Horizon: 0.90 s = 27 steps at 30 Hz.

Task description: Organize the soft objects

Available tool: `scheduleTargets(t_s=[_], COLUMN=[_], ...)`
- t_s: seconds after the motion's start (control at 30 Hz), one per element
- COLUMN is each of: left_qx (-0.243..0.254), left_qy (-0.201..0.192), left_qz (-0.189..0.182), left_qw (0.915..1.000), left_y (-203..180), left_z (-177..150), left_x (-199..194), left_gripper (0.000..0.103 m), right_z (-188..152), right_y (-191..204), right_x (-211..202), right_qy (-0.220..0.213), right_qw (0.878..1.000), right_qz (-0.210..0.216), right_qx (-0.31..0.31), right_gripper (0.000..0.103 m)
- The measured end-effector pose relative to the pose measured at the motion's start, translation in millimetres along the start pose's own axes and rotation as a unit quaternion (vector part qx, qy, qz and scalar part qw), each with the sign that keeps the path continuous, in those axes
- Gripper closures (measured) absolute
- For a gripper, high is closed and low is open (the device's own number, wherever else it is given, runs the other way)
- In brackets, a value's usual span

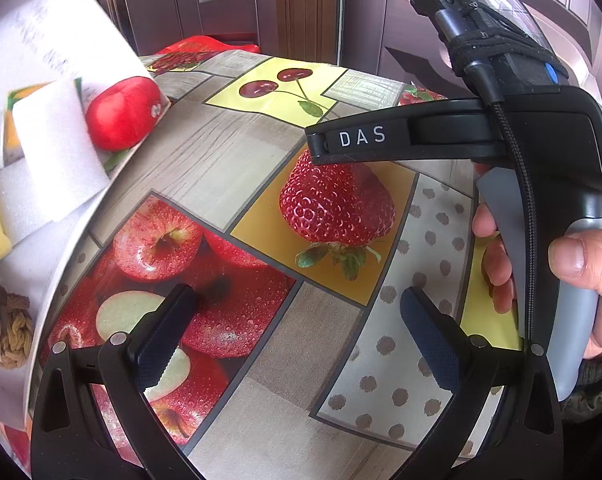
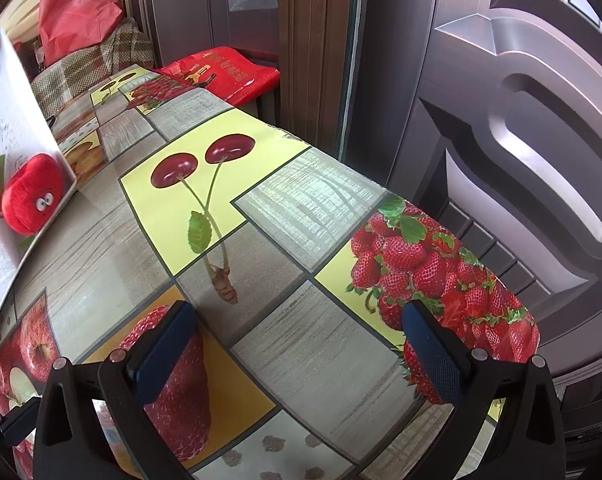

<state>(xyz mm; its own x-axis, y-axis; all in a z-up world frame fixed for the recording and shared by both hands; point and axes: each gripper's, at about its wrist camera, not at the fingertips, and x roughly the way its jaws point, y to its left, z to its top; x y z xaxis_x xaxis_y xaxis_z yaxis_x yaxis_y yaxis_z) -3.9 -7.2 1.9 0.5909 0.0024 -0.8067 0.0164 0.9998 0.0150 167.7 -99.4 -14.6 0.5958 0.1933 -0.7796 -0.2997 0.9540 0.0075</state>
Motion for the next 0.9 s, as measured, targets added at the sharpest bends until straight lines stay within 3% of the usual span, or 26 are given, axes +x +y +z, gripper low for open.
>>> scheduleTargets(t_s=[0.9], left_qx=[0.001], left_qy=[0.000], left_qz=[-0.001], left_qw=[1.0000], left_y=[5.2], left_z=[2.0], left_x=[5.6], left_gripper=[0.001], right_z=[-0.4], right_y=[1.9], right_x=[0.6], right_qy=[0.000], right_qw=[1.000], right_qz=[0.000], right_qx=[-0.002], right_gripper=[0.000])
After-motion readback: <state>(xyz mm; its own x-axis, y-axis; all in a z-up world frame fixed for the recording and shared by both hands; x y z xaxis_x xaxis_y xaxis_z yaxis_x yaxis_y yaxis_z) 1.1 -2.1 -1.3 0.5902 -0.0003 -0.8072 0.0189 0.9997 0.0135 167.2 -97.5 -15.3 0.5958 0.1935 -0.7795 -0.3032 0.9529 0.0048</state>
